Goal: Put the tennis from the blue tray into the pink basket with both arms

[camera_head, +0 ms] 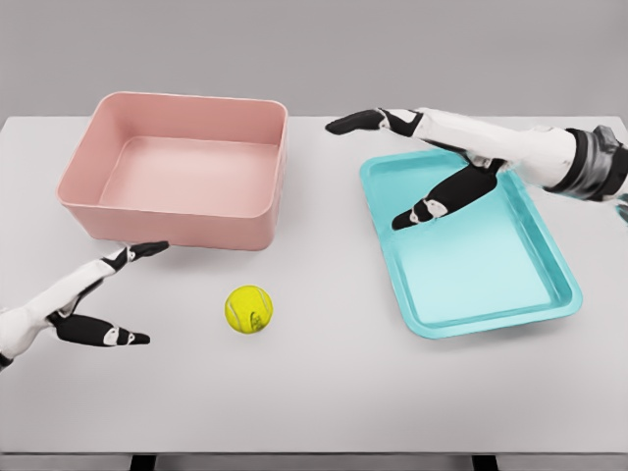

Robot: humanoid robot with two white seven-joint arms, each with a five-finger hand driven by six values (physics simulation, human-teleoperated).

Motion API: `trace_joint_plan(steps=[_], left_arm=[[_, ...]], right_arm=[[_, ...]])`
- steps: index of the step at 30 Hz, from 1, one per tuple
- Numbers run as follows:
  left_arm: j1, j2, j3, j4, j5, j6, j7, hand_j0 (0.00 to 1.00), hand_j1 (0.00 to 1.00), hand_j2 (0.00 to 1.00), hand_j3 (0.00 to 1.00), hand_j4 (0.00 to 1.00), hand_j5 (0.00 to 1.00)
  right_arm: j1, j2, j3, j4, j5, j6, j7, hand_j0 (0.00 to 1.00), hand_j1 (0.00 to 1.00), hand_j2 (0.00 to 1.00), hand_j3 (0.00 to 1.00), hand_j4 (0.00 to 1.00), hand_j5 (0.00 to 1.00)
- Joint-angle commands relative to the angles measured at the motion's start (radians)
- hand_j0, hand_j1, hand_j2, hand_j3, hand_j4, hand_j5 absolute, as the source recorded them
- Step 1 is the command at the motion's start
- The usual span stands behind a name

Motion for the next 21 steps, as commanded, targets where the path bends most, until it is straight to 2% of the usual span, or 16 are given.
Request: trace_joint_plan(steps=[1,3,6,8,10,11,14,21], left_arm=[[0.0,-0.052,-0.018,-0.012,-0.003,0.001,0.0,1.0,1.0,1.0,1.0,1.0,1.0],[0.0,-0.081,-0.024,-0.021,-0.009,0.001,0.0,1.0,1.0,1.0,1.0,1.0,1.0],[-0.001,-0.107,-0.06,-0.037,-0.01,0.001,0.0,1.0,1.0,1.0,1.0,1.0,1.0],[-0.001,-0.136,-0.061,-0.041,-0.01,0.001,0.0,1.0,1.0,1.0,1.0,1.0,1.0],[0.0,-0.159,-0.061,-0.047,-0.01,0.001,0.0,1.0,1.0,1.0,1.0,1.0,1.0],[-0.001,-0.164,-0.061,-0.055,-0.01,0.001,0.0,1.0,1.0,1.0,1.0,1.0,1.0],[-0.001,-0.176,-0.061,-0.055,-0.01,0.001,0.0,1.0,1.0,1.0,1.0,1.0,1.0],[-0.004,-0.219,-0.061,-0.054,-0.008,0.001,0.0,1.0,1.0,1.0,1.0,1.0,1.0]], right_arm=[[0.009,-0.035,-0.024,0.11,-0.069,-0.011,0.0,1.0,1.0,1.0,1.0,1.0,1.0],[0.045,-0.059,-0.025,0.109,0.053,-0.011,0.0,1.0,1.0,1.0,1.0,1.0,1.0],[0.088,-0.062,-0.056,0.116,0.083,-0.011,0.0,1.0,1.0,1.0,1.0,1.0,1.0],[0.172,-0.053,-0.171,0.119,0.09,-0.011,0.0,1.0,1.0,1.0,1.0,1.0,1.0],[0.299,-0.047,-0.332,0.105,0.096,-0.011,0.0,1.0,1.0,1.0,1.0,1.0,1.0],[0.322,-0.048,-0.378,0.095,0.096,-0.011,0.0,1.0,1.0,1.0,1.0,1.0,1.0],[0.326,-0.062,-0.381,0.055,0.096,-0.011,0.0,1.0,1.0,1.0,1.0,1.0,1.0],[0.329,-0.064,-0.381,0.041,0.124,-0.011,0.0,1.0,1.0,1.0,1.0,1.0,1.0]])
